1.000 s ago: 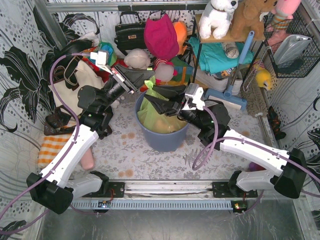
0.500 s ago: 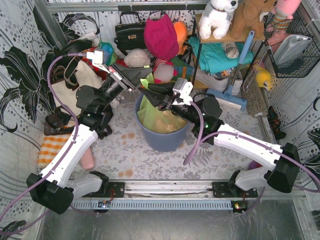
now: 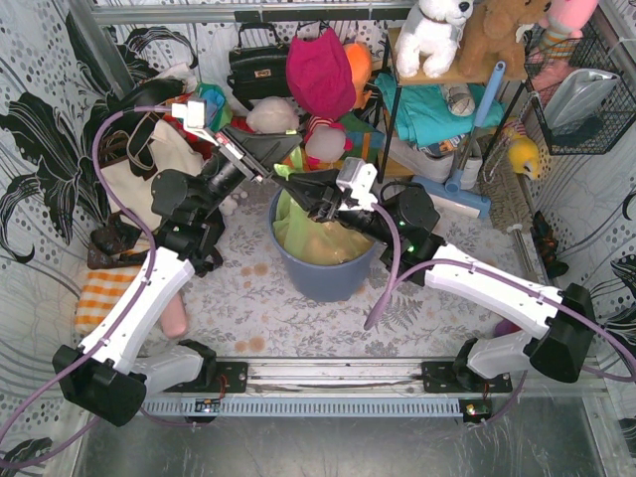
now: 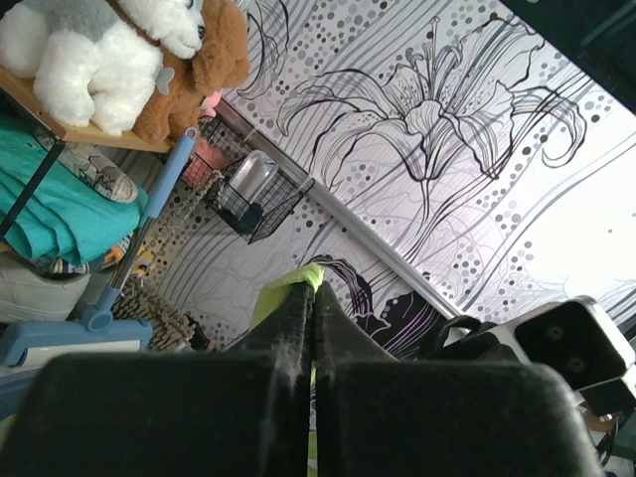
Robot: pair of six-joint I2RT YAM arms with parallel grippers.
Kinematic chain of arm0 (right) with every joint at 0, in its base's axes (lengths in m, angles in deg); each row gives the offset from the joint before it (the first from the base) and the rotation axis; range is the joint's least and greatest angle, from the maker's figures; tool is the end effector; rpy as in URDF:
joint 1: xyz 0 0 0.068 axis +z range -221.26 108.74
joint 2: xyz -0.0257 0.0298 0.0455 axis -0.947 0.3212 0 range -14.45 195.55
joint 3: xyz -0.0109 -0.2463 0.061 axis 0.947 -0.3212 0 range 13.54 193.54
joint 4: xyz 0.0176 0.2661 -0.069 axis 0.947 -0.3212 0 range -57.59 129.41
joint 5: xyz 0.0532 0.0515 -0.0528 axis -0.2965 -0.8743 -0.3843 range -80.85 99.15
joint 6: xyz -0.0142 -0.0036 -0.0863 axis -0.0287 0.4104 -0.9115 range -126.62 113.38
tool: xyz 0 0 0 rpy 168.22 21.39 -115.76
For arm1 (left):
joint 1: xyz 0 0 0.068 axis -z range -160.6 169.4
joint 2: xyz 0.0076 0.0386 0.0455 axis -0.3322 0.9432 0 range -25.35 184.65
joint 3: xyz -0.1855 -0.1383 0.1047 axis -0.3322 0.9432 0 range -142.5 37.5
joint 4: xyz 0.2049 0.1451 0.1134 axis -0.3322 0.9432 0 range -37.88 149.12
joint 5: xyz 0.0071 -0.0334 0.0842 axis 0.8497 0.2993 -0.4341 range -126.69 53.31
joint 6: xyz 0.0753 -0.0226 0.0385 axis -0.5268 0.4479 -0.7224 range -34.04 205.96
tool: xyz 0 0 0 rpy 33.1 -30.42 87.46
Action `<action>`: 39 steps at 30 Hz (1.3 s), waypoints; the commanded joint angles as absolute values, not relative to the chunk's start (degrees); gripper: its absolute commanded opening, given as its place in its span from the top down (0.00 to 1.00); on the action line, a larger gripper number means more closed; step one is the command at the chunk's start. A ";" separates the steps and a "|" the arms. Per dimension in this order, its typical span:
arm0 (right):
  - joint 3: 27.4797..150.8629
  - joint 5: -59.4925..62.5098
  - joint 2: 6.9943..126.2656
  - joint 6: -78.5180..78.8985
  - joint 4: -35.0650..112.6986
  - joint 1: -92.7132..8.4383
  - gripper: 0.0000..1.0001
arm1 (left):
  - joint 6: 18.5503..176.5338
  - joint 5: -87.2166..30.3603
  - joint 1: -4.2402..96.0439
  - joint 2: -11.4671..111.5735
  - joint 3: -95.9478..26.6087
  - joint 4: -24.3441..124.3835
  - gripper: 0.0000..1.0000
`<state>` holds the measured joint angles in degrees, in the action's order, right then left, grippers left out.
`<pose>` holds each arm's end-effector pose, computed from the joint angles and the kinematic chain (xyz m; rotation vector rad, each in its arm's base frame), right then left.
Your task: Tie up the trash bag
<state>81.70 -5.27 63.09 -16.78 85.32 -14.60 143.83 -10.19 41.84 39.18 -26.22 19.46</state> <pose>0.1780 0.3058 0.4579 -0.7300 0.6689 0.8642 0.2617 -0.1455 0.4663 0.1096 1.1964 -1.4823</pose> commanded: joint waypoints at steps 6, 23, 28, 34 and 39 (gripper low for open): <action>82.27 -13.99 54.16 -15.95 75.16 -14.39 1.00 | 136.56 -13.76 40.65 39.78 -28.10 24.83 1.00; 80.42 -49.34 48.86 -9.73 47.85 -14.38 1.00 | 129.06 -14.67 37.69 52.46 -39.12 33.92 1.00; 74.48 -54.62 49.57 -3.04 54.77 -14.36 1.00 | 129.14 -13.07 37.32 58.17 -40.80 35.13 1.00; 71.57 -32.78 43.96 -12.01 52.41 -14.35 0.85 | 132.25 -8.68 37.16 58.88 -37.94 31.36 1.00; 65.29 -13.56 39.46 -18.32 62.32 -14.32 0.55 | 132.36 -8.04 37.16 56.11 -34.52 32.42 1.00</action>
<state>67.84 -30.18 42.56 -12.14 53.08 -14.53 131.98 -9.84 37.62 59.68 -36.67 35.41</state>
